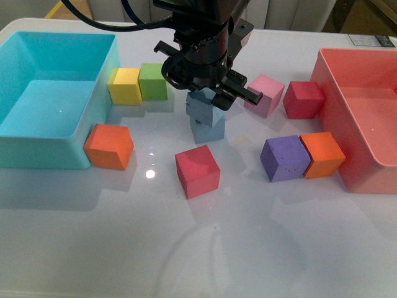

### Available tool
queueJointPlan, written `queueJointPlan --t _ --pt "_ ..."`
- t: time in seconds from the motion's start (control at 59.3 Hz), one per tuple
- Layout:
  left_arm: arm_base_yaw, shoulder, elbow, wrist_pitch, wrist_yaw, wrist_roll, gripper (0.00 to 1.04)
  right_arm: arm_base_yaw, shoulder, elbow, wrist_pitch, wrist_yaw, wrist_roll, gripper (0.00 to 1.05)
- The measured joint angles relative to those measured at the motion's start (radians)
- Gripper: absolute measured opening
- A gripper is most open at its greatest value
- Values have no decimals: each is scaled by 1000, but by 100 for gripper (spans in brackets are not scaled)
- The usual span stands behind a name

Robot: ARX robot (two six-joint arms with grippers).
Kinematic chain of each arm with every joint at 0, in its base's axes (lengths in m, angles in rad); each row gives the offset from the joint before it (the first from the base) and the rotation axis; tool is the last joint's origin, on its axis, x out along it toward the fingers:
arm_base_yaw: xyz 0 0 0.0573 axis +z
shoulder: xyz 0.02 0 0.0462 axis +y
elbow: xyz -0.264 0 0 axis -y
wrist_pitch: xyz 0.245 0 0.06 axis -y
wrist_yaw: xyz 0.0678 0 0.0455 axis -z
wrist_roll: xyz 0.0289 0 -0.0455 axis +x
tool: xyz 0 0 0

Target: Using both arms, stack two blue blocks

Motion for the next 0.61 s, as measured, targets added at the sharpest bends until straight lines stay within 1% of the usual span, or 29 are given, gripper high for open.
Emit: queueJointPlan --t 0.32,0.489,0.523,0.607 --pt "-2 13 8 -4 -5 0 40 0 0 0 0 0 0 96" --pt "-2 13 8 3 -4 0 67 0 0 0 0 0 0 96" --pt "-2 13 8 6 -2 0 74 0 0 0 0 0 0 96" --pt "-2 13 8 11 1 -1 86 0 0 0 0 0 0 96"
